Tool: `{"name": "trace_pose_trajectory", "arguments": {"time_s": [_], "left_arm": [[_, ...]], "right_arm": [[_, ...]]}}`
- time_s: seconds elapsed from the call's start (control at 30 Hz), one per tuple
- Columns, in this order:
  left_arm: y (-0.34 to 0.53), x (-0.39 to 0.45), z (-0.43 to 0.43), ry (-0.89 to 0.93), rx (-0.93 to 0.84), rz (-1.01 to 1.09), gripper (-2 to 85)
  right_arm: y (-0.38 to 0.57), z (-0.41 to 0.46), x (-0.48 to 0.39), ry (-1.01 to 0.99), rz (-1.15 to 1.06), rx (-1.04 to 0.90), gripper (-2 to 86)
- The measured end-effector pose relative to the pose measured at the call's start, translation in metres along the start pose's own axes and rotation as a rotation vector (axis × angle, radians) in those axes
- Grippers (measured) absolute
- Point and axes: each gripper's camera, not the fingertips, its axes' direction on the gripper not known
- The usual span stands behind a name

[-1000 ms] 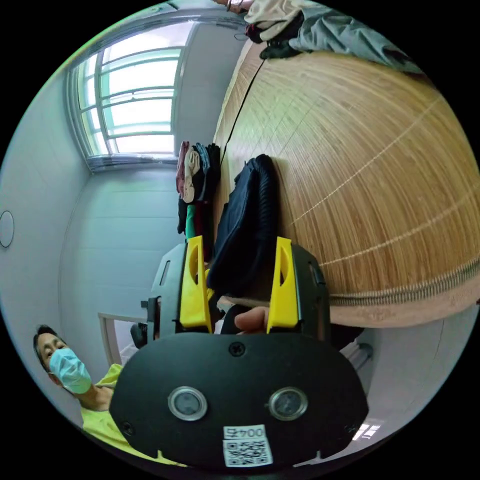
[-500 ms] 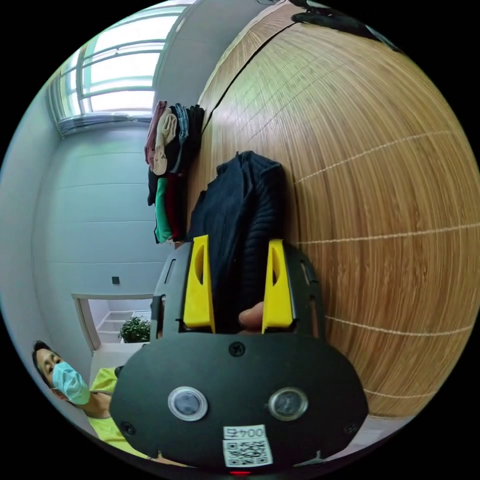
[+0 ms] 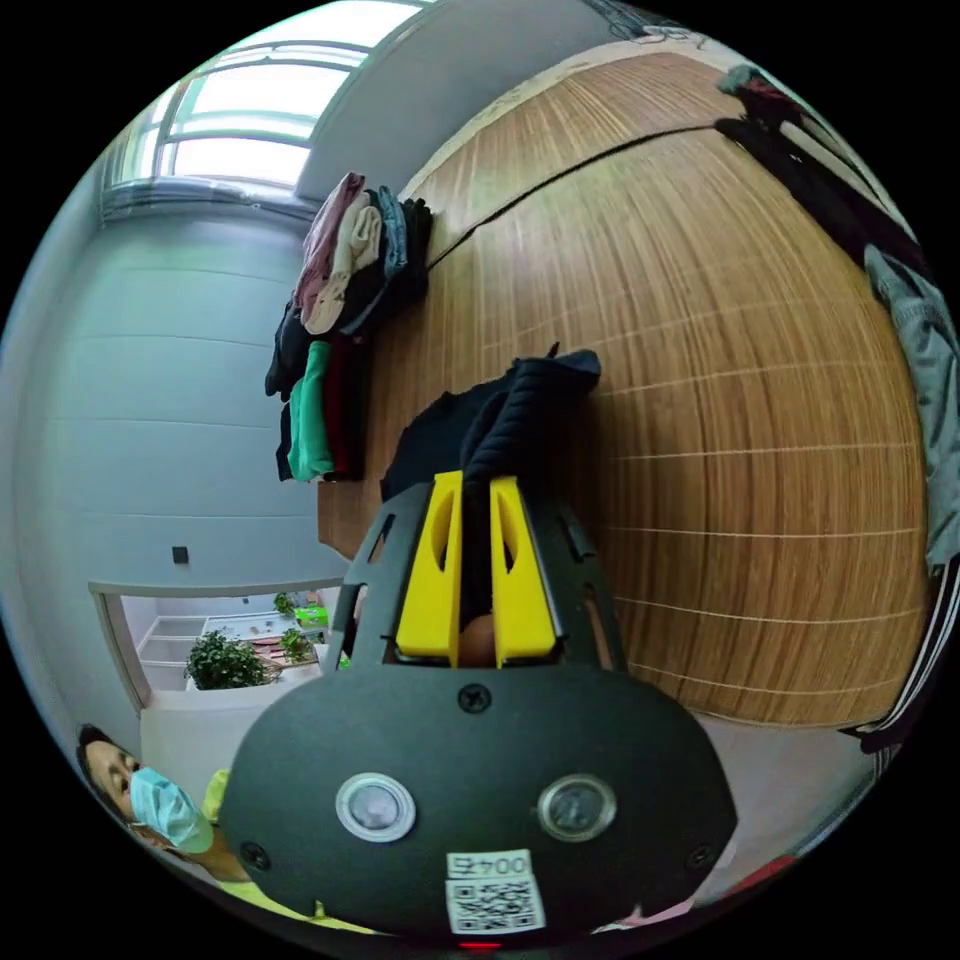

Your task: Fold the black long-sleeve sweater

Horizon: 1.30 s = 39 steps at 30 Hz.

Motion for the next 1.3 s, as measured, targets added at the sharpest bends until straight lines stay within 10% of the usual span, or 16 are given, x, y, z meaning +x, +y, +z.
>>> {"name": "trace_pose_trajectory", "arguments": {"time_s": [0.33, 0.6, 0.93, 1.3], "left_arm": [[-0.077, -0.245, -0.326, 0.241, 0.260, -0.624, 1.5], [0.021, -0.370, -0.407, 0.427, 0.312, -1.162, 2.1], [-0.081, -0.334, -0.507, 0.603, 0.357, -1.197, 4.5], [-0.142, -0.231, -0.582, 0.473, 0.323, -1.232, 3.6]], "right_arm": [[0.003, 0.153, -0.217, 0.244, -0.235, -0.077, 5.2], [0.031, 0.390, -0.244, 0.401, -0.325, -0.265, 4.4], [0.086, 0.336, -0.222, 0.047, -0.525, -0.018, 5.1], [0.190, 0.431, -0.191, 0.414, -0.712, -0.107, -0.7]]}}
